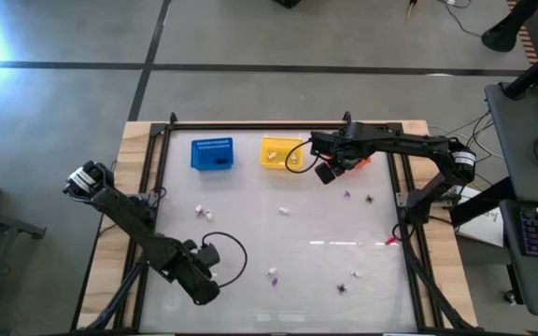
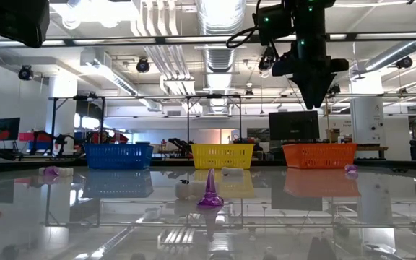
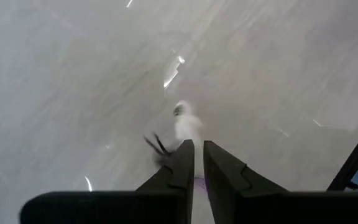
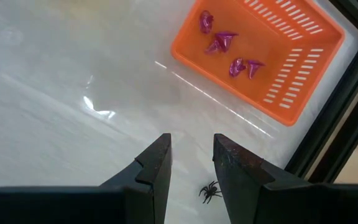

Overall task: Sort Halloween decoration
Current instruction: Put the white skeleton toy into the yellow bin

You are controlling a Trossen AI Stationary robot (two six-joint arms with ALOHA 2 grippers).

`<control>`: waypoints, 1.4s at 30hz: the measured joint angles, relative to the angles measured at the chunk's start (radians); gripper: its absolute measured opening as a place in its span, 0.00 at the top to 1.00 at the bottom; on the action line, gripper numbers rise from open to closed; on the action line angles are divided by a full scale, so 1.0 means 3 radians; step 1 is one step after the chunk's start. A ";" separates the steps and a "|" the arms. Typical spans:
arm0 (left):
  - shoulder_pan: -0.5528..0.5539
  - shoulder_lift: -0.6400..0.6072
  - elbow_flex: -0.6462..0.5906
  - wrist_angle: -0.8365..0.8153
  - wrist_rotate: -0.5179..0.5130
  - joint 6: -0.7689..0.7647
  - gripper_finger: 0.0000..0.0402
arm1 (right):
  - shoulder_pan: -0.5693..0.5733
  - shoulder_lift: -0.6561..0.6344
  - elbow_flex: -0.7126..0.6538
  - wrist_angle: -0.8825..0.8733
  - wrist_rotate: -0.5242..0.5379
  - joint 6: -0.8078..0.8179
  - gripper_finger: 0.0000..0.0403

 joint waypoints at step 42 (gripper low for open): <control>0.0032 0.0575 0.0008 -0.0059 0.0257 0.0459 0.97 | 0.0008 0.0000 0.0000 -0.0001 -0.0003 0.0010 0.72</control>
